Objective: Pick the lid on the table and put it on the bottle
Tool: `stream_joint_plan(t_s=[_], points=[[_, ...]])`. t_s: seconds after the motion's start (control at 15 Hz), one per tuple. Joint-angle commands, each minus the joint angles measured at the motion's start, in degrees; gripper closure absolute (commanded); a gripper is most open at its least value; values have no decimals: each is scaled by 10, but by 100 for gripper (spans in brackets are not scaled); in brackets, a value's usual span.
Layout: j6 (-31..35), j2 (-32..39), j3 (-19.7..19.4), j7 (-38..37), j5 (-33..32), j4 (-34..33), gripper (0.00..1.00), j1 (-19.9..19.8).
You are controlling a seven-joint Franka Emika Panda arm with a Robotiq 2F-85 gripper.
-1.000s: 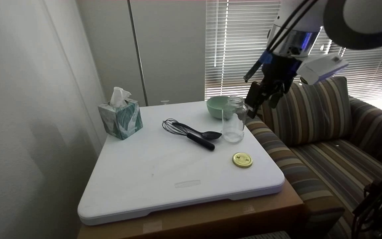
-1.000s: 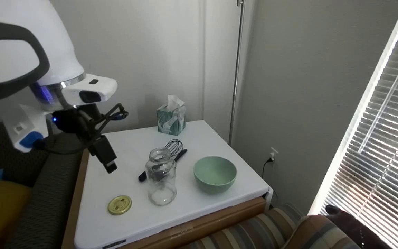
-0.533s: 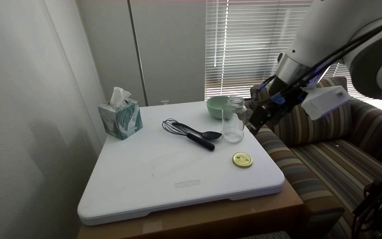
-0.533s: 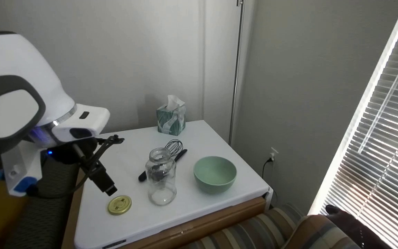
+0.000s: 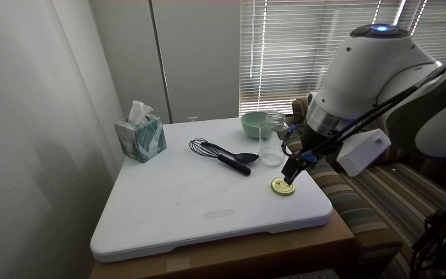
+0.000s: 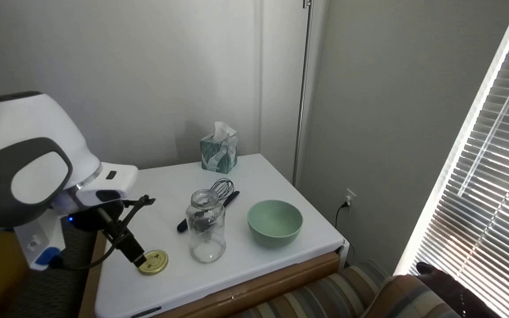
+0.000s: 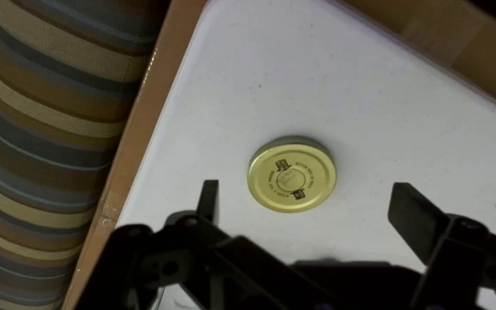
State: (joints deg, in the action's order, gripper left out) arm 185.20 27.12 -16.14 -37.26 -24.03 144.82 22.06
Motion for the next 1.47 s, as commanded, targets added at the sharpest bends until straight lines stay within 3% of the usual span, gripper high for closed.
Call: stream_joint_plan(t_s=[0.0,0.4,0.47,0.73,0.93,1.13,1.4], points=[[13,70,-15,-6,4,-38,0,29],[6,137,-25,-5,3,-91,0,47],[9,145,-18,75,97,-91,0,54],[4,165,3,160,212,-118,0,37],[6,162,55,198,255,-131,0,-22],[-3,161,139,225,271,-143,0,-115],[-4,171,189,249,272,-150,0,-180]])
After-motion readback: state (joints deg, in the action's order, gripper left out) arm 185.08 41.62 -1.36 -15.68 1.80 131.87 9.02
